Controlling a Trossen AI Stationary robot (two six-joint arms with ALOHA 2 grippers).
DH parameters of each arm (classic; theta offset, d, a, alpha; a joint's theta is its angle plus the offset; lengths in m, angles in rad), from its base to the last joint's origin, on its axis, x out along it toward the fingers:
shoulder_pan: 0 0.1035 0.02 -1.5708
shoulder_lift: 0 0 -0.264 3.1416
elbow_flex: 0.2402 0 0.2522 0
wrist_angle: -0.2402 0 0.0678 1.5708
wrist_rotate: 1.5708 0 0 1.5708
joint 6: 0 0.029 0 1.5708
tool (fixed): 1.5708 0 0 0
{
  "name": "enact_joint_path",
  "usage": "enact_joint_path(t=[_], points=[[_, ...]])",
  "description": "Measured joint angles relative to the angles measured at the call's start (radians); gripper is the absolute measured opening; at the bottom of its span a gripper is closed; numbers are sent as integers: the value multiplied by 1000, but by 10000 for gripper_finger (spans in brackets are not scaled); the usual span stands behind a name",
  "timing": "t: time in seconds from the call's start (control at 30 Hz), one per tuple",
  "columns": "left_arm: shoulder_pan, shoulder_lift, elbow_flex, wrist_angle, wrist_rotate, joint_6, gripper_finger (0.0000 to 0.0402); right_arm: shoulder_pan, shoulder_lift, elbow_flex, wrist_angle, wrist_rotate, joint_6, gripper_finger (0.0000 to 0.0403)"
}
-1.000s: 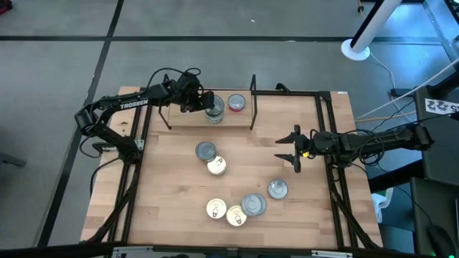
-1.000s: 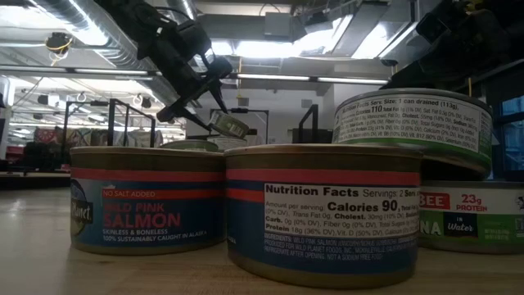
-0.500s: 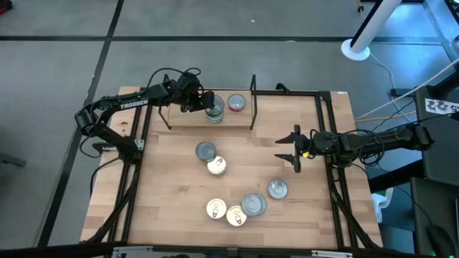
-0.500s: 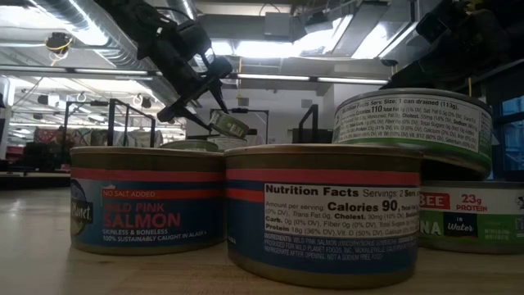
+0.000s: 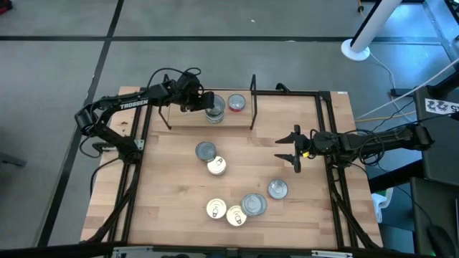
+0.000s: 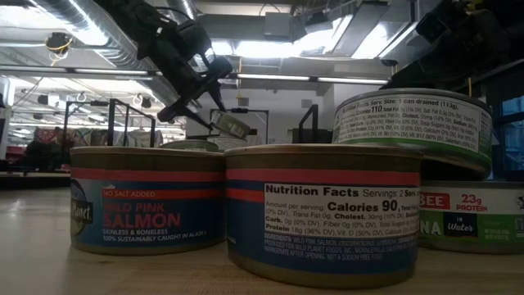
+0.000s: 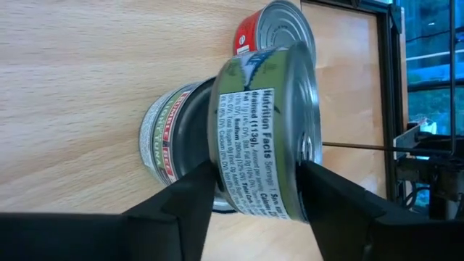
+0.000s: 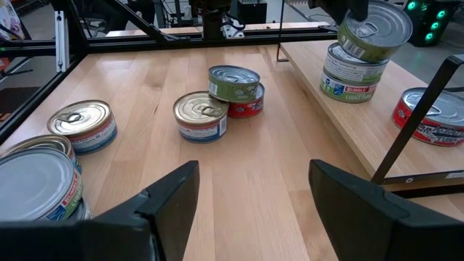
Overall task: Stack canned seafood by type on shelf
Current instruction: Put the green tuna can on the shelf
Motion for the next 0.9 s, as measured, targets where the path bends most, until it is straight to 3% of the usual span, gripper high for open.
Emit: enact_joint_path(t=[0.3, 0.9], points=[[0, 0, 0, 3, 0, 1, 135, 0, 0, 0, 0, 0, 0, 260], [49, -8, 0, 39, 5, -20, 138, 0, 0, 0, -1, 0, 0, 260]])
